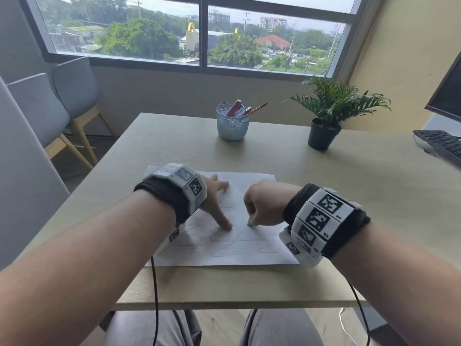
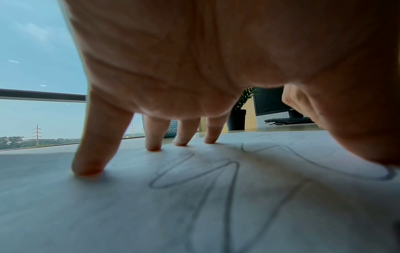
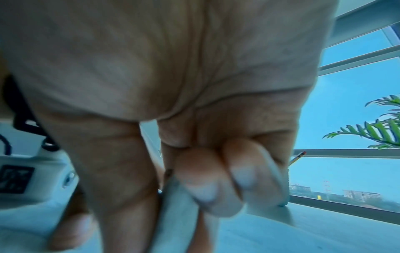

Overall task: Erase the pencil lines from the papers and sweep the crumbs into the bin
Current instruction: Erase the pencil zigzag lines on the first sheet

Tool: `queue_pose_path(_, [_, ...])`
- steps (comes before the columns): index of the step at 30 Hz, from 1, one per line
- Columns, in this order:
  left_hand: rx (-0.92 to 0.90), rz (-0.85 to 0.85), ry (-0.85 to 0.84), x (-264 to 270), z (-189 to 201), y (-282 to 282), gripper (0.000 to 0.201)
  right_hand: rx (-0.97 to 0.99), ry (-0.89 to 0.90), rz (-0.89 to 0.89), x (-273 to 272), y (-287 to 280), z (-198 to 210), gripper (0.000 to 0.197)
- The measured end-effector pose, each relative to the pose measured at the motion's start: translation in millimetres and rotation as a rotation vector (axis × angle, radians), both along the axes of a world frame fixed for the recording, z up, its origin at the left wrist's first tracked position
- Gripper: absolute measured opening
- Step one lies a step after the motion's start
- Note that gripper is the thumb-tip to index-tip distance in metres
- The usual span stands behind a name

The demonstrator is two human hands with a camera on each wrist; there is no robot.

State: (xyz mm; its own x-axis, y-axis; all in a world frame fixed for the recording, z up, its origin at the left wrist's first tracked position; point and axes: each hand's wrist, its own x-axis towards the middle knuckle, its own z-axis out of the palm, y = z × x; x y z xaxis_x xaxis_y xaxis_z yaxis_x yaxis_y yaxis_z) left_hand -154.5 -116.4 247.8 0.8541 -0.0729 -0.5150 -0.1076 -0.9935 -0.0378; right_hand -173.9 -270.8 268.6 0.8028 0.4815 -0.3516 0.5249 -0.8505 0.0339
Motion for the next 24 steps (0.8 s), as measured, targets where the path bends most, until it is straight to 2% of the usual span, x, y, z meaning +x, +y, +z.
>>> queue_pose_path(5, [0.006,-0.01,-0.01,-0.2,-0.9,-0.4,0.121,0.008,0.01,0.091,-12.2,3.5,-5.3,0.005])
queue_pose_path(8, [0.006,-0.008,-0.014,0.3,-1.7,0.1,0.122,0.036,0.076,0.015,-2.2,-0.5,2.2,0.014])
queue_pose_path(10, [0.011,-0.012,-0.018,0.5,-1.9,0.1,0.122,0.045,0.052,-0.018,2.5,-1.7,2.9,0.016])
queue_pose_path(13, [0.016,-0.015,-0.018,0.7,-2.5,-0.1,0.122,0.025,-0.004,0.037,-6.5,1.0,-3.6,0.01])
queue_pose_path(16, [0.019,-0.014,-0.021,1.9,-3.6,0.0,0.122,0.026,0.017,0.112,-18.9,2.7,-6.9,0.01])
queue_pose_path(20, [0.025,-0.004,-0.013,1.6,-2.9,0.2,0.124,0.047,0.069,0.006,-5.8,0.7,0.3,0.02])
queue_pose_path(24, [0.024,0.003,-0.009,1.3,-2.3,-0.1,0.123,0.024,0.011,0.045,-8.0,6.7,-4.1,0.011])
